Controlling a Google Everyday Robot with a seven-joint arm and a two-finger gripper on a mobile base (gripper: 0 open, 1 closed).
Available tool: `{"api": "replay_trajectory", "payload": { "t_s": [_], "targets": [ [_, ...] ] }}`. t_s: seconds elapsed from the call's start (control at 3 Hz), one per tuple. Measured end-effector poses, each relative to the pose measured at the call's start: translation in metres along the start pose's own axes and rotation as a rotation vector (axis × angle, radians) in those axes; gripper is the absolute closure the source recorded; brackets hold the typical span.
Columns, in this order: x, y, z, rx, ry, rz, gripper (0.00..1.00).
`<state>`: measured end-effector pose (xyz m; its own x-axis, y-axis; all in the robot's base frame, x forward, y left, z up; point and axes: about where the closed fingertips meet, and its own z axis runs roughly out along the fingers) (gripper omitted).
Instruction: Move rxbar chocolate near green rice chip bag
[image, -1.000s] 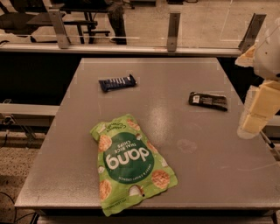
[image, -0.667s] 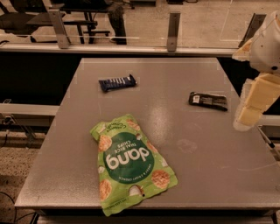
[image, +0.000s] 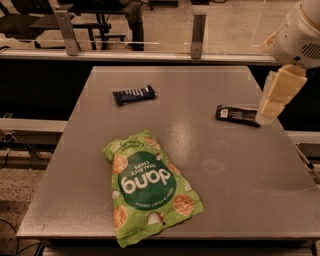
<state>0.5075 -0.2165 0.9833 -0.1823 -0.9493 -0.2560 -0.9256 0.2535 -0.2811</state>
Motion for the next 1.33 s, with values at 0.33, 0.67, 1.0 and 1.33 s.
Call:
{"api": "replay_trajectory", "payload": {
  "t_s": [0.33, 0.67, 1.0, 1.33],
  "targets": [
    [0.008, -0.018, 0.021, -0.029, -0.002, 0.006, 0.00],
    [0.021, -0.029, 0.044, -0.063, 0.017, 0.014, 0.00],
    [0.034, -0.032, 0.068, -0.094, 0.051, 0.002, 0.00],
    [0.046, -0.032, 0.092, -0.126, 0.078, -0.014, 0.00]
  ]
}}
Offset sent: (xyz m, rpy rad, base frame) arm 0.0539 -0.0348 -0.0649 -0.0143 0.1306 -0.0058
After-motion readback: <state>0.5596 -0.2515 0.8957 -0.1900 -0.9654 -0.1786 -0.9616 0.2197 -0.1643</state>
